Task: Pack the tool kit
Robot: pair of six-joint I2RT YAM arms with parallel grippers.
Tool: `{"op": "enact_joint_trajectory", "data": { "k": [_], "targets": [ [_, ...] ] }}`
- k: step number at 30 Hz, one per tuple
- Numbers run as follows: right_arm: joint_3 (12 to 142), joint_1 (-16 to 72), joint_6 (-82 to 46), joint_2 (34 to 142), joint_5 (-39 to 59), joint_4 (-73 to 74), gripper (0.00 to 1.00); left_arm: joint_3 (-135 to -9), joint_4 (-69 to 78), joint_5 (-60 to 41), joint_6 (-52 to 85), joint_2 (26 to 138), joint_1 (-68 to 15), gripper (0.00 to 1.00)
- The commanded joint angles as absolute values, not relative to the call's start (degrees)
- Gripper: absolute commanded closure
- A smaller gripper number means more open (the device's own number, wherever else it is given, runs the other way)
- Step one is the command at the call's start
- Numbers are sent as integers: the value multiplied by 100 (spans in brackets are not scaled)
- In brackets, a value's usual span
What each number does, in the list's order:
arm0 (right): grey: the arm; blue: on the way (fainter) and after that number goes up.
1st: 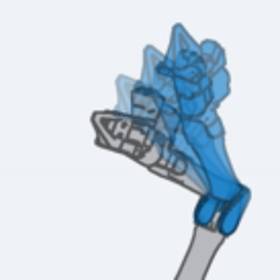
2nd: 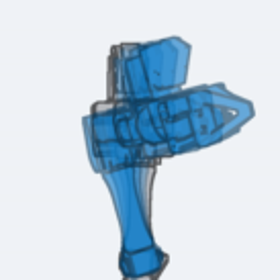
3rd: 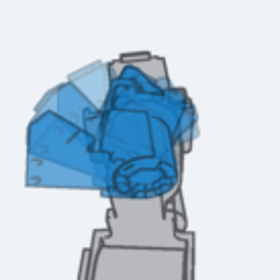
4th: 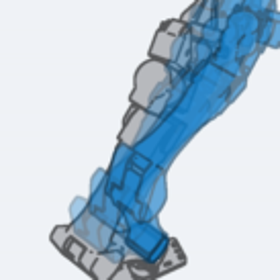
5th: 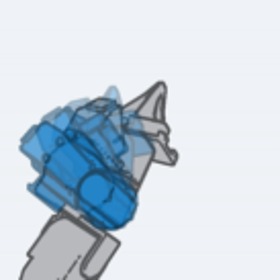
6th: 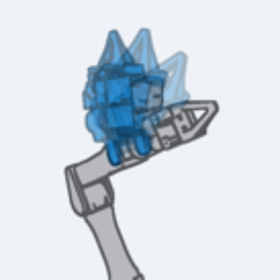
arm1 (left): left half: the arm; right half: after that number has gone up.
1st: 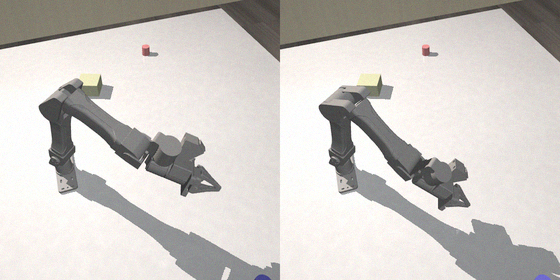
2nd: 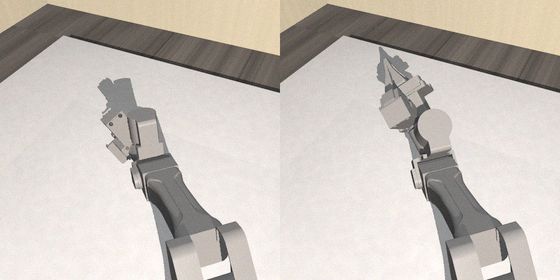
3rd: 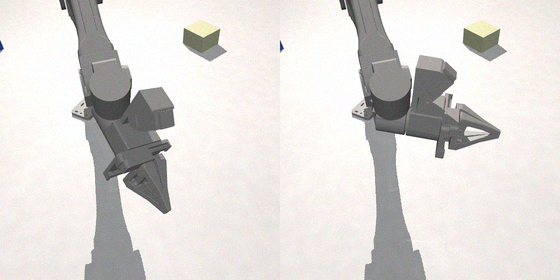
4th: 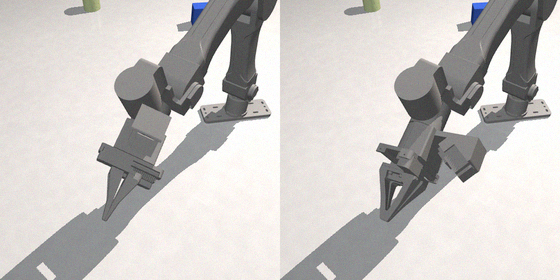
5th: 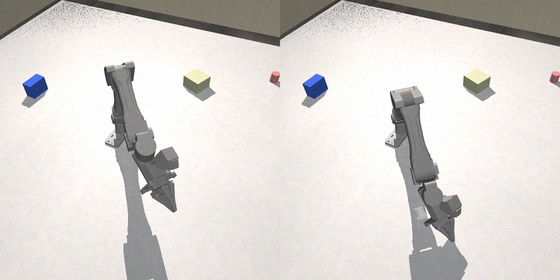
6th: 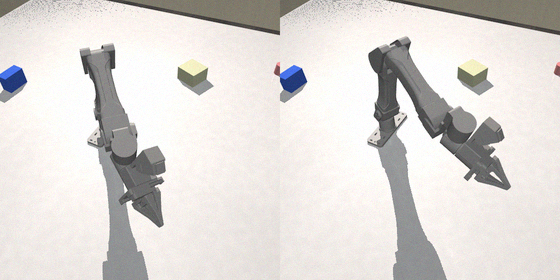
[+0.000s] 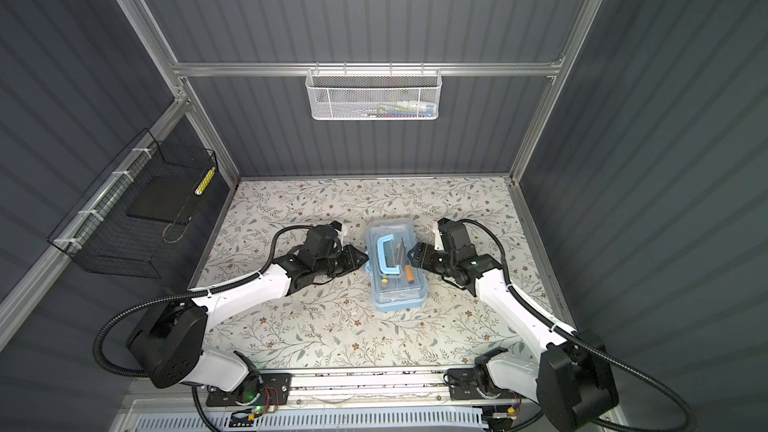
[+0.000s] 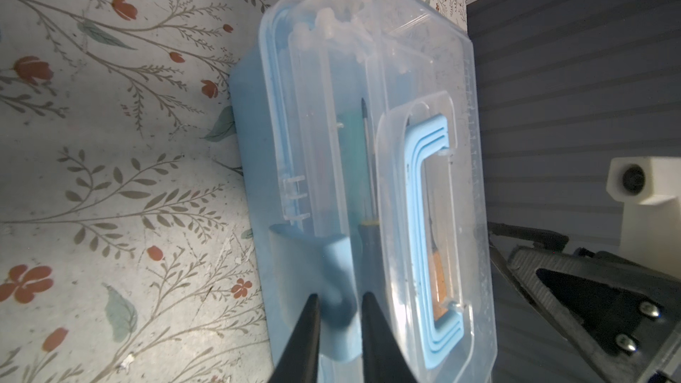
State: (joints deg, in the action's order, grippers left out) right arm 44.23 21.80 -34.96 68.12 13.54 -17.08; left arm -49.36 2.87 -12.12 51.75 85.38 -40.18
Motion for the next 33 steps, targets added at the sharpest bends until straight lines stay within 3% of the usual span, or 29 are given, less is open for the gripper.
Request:
{"op": "enact_joint_trajectory", "data": {
  "k": [1,22,33],
  "targets": [
    [4399,2199,-3516,6864,1384,-1645,22,-4885,275,-1311,5197,8623,-4043,78],
    [4403,2260,-3551,6938,1363,-1606,22,-4887,252,-1195,5142,8849,-4041,78],
    [4373,2259,-3534,7007,1380,-1560,22,-4822,593,-1304,5221,9025,-4043,83]
  ]
}}
